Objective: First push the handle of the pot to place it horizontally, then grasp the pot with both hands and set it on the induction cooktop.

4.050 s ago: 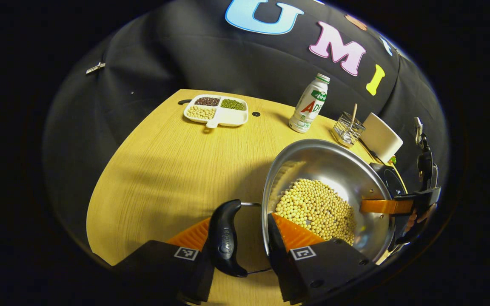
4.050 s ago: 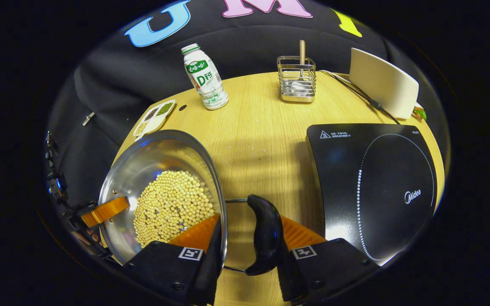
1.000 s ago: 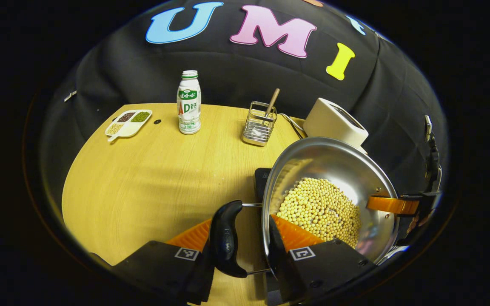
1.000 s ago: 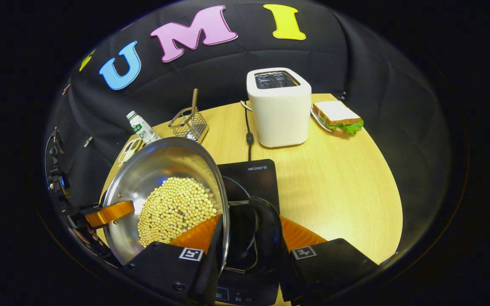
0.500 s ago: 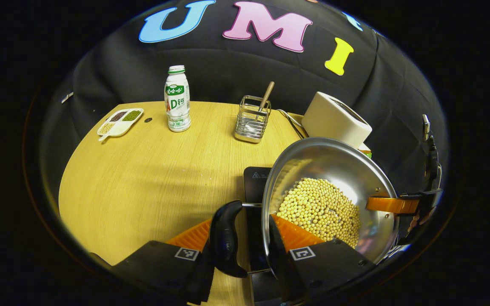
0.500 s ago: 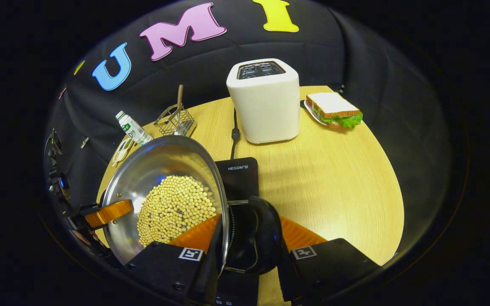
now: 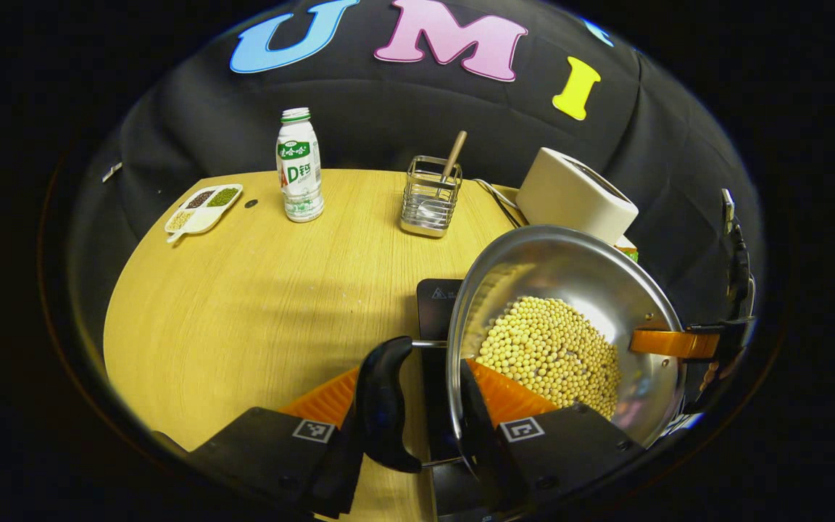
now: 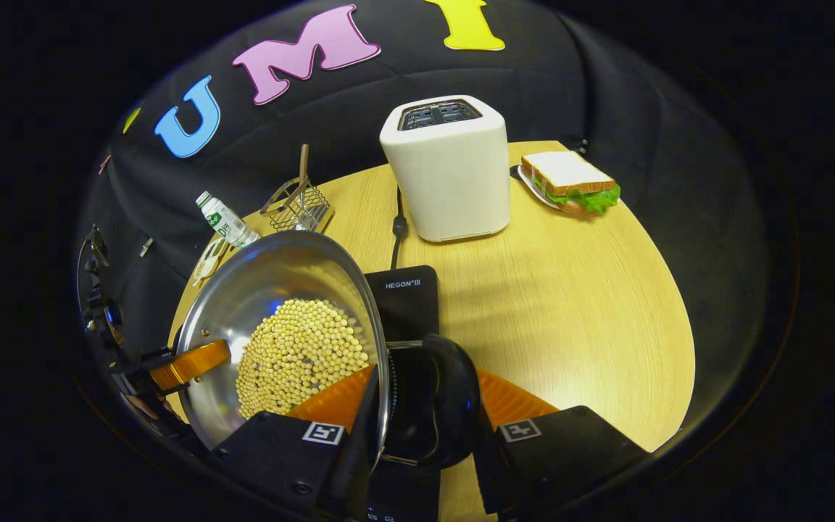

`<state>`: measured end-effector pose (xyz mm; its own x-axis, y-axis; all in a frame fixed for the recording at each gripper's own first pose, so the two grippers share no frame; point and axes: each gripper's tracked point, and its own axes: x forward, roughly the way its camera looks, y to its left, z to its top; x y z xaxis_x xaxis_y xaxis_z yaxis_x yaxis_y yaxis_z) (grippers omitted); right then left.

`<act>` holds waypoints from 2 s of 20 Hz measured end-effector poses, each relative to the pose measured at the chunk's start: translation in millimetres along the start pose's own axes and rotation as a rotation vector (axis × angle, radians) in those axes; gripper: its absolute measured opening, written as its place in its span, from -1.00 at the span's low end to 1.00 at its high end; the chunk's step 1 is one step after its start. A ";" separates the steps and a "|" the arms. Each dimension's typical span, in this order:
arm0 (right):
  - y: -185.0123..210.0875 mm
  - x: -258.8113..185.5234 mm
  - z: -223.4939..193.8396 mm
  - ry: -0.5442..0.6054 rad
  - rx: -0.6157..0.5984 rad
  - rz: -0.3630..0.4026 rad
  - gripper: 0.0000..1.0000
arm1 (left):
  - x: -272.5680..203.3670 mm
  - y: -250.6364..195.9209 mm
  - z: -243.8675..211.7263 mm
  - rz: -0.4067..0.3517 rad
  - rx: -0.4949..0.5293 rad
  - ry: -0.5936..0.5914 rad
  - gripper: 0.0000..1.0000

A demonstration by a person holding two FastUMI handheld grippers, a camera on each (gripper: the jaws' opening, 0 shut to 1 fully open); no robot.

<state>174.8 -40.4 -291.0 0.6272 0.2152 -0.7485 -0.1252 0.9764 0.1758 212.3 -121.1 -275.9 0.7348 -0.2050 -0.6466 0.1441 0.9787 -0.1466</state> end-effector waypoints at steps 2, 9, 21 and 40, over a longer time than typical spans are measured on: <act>1.1 -0.2 -0.4 0.002 0.000 0.008 0.27 | 0.2 0.1 -0.1 0.000 -0.012 0.001 0.36; -2.2 -9.8 -0.2 -0.005 -0.008 -0.002 0.70 | -9.2 3.3 -0.9 0.066 -0.046 -0.003 0.72; 25.6 -137.1 25.7 -0.298 -0.083 -0.086 0.98 | -160.2 21.8 51.3 0.098 -0.052 -0.335 0.91; 88.8 -337.2 16.0 -0.907 -0.172 -0.130 0.97 | -383.4 51.3 7.6 0.278 0.024 -0.767 0.90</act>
<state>-35.5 -26.5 -12.7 0.9959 0.0798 0.0425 -0.0787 0.9966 -0.0260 -57.0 7.8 -29.9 0.9939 0.1038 0.0368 -0.1025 0.9941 -0.0348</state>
